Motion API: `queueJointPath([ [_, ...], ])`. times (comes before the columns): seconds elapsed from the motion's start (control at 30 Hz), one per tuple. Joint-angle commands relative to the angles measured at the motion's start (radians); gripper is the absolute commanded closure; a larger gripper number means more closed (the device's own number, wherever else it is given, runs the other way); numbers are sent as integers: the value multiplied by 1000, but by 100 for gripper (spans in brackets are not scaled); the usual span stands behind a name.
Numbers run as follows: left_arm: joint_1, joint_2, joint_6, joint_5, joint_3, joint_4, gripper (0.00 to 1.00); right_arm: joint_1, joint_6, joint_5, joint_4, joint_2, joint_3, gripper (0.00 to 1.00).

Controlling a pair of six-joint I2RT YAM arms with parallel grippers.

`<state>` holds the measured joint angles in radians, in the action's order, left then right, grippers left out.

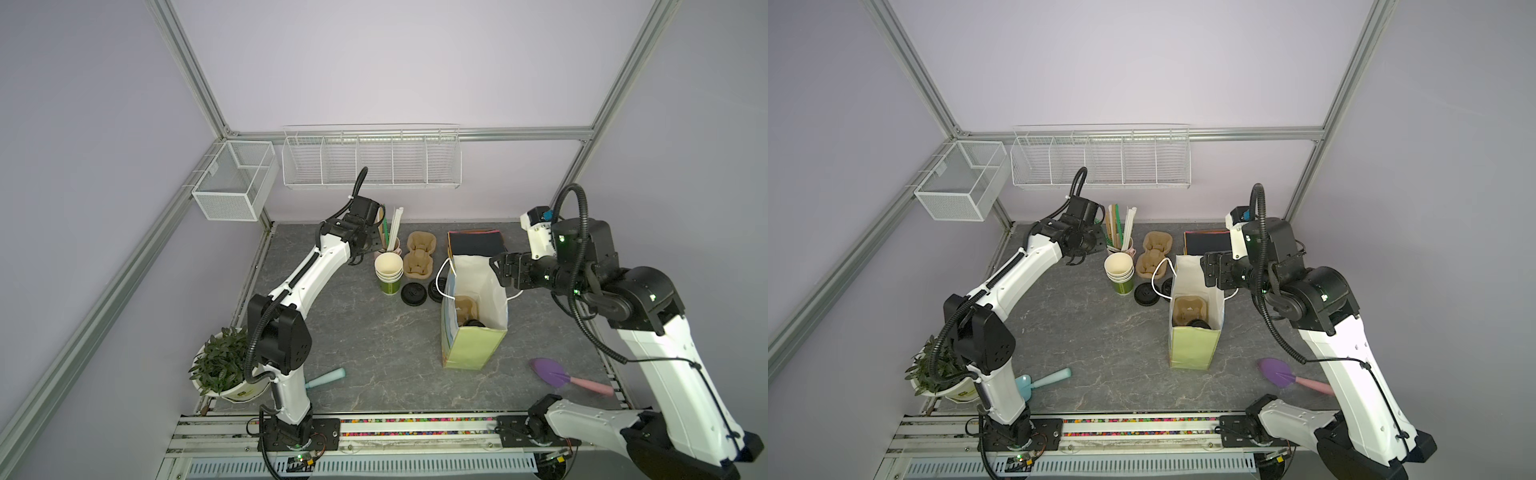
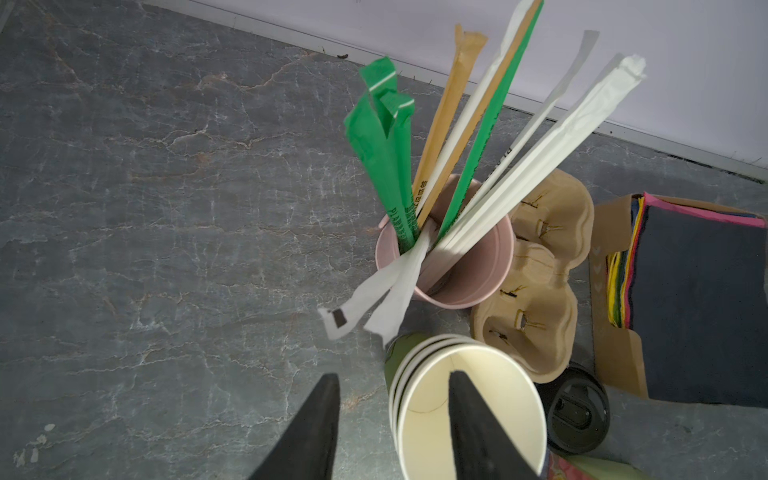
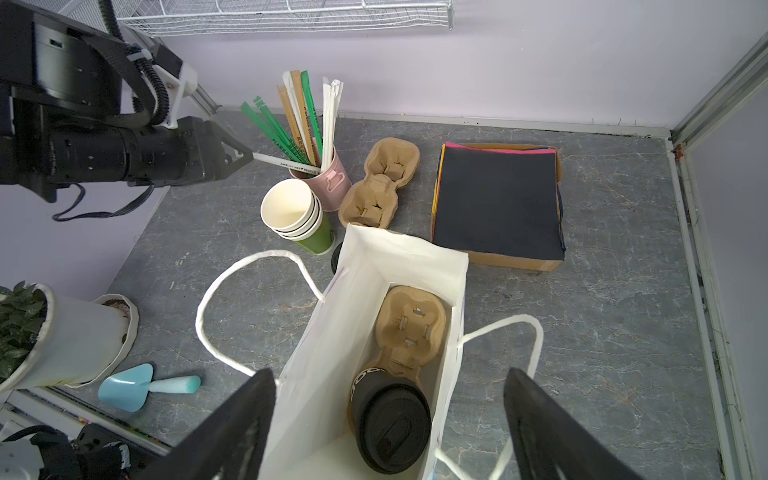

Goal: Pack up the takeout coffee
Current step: 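Raise the right gripper out of the bag while the left arm lifts, then grasp a white wrapped straw from the pink holder with the left gripper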

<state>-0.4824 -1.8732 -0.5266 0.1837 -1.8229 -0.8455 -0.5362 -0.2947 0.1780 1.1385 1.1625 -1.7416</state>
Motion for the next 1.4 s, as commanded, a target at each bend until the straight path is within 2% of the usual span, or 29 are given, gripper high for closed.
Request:
queueJointPath([
  [0.0, 7, -34, -10, 13, -51, -31, 59, 6, 28, -21, -29, -10, 17, 12],
  [0.13, 7, -78, -13, 33, -83, -61, 65, 6, 35, -17, -29, -20, 25, 12],
  [0.5, 7, -133, -16, 68, -140, -101, 69, 6, 39, -25, -34, -24, 35, 12],
  [0.6, 6, -149, -14, 70, -163, -119, 79, 6, 37, -25, -36, -24, 36, 12],
  [0.77, 7, -161, -13, 72, -179, -125, 87, 6, 39, -25, -36, -23, 35, 12],
  [0.9, 7, -167, -12, 72, -192, -134, 100, 7, 39, -26, -36, -24, 36, 12],
  [1.37, 7, -104, -4, 53, -249, -169, 100, 8, 38, -15, -37, -24, 35, 12],
])
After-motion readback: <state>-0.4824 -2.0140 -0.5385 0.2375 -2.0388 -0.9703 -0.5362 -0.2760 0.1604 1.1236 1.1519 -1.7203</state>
